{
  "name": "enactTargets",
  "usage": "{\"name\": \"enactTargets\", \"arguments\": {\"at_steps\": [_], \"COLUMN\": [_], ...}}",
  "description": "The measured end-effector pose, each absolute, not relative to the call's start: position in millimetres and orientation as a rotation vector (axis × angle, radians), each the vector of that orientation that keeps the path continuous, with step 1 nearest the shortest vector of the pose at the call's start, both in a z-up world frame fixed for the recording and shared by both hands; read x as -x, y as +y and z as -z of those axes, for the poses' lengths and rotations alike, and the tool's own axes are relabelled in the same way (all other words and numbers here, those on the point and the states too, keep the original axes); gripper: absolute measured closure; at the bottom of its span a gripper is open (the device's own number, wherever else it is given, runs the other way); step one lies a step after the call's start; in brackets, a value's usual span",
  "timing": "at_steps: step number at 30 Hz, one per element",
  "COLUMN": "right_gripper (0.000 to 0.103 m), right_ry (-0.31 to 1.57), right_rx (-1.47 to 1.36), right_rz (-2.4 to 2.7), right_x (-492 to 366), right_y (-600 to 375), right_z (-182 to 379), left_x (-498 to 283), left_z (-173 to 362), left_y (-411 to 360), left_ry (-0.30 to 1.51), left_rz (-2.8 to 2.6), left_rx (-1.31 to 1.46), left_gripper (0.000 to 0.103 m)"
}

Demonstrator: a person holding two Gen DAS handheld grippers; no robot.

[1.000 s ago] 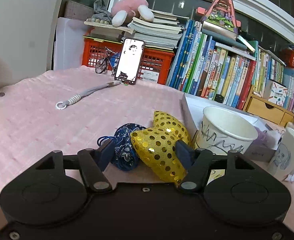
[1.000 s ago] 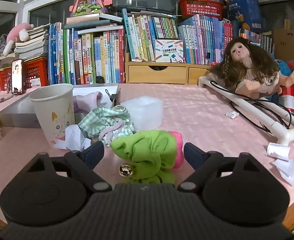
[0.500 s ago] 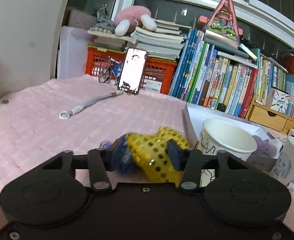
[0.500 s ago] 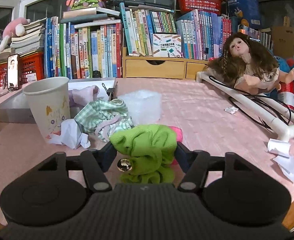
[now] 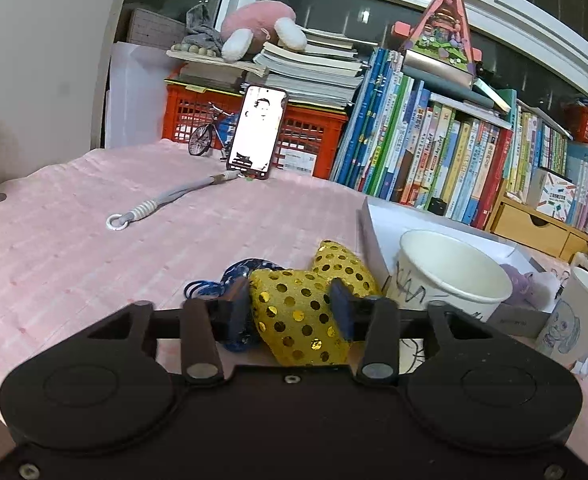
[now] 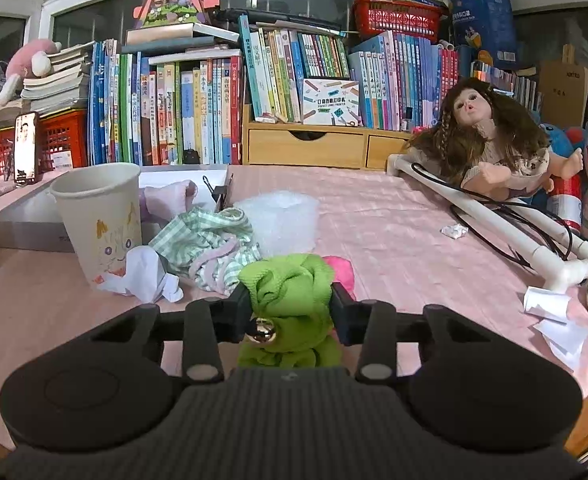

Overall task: Organize soft objects
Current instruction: 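Grasp the yellow sequined bow with the left tool while the right tool grasps the green scrunchie, then carry the yellow bow and green scrunchie over the white lid with both tools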

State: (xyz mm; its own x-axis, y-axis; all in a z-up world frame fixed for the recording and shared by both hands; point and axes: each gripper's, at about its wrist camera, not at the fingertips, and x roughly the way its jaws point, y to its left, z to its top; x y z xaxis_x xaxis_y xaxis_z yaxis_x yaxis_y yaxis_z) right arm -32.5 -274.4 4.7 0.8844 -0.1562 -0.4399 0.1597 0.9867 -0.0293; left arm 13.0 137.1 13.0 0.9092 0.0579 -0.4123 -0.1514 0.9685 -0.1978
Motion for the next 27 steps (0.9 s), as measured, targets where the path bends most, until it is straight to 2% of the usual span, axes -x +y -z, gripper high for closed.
{"name": "enactTargets", "arguments": {"at_steps": [3, 6, 27], "right_gripper": [0.060, 0.061, 0.061], "right_ry": [0.444, 0.427, 0.313], "right_rx": [-0.003, -0.003, -0.004], "right_rz": [0.161, 0.156, 0.062], "right_x": [33.9, 35.6, 35.9], "right_y": [-272.7, -272.3, -254.9], "right_z": [-7.2, -10.6, -55.5], "left_x": [-10.9, -7.8, -6.6], "left_z": [-15.1, -18.6, -66.4], "left_y": [132.1, 129.2, 133.0], "left_ry": [0.400, 0.385, 0.296], "left_rz": [-0.110, -0.103, -0.093], "left_rx": [0.199, 0.186, 0.178], "left_gripper": [0.078, 0.080, 0.082]}}
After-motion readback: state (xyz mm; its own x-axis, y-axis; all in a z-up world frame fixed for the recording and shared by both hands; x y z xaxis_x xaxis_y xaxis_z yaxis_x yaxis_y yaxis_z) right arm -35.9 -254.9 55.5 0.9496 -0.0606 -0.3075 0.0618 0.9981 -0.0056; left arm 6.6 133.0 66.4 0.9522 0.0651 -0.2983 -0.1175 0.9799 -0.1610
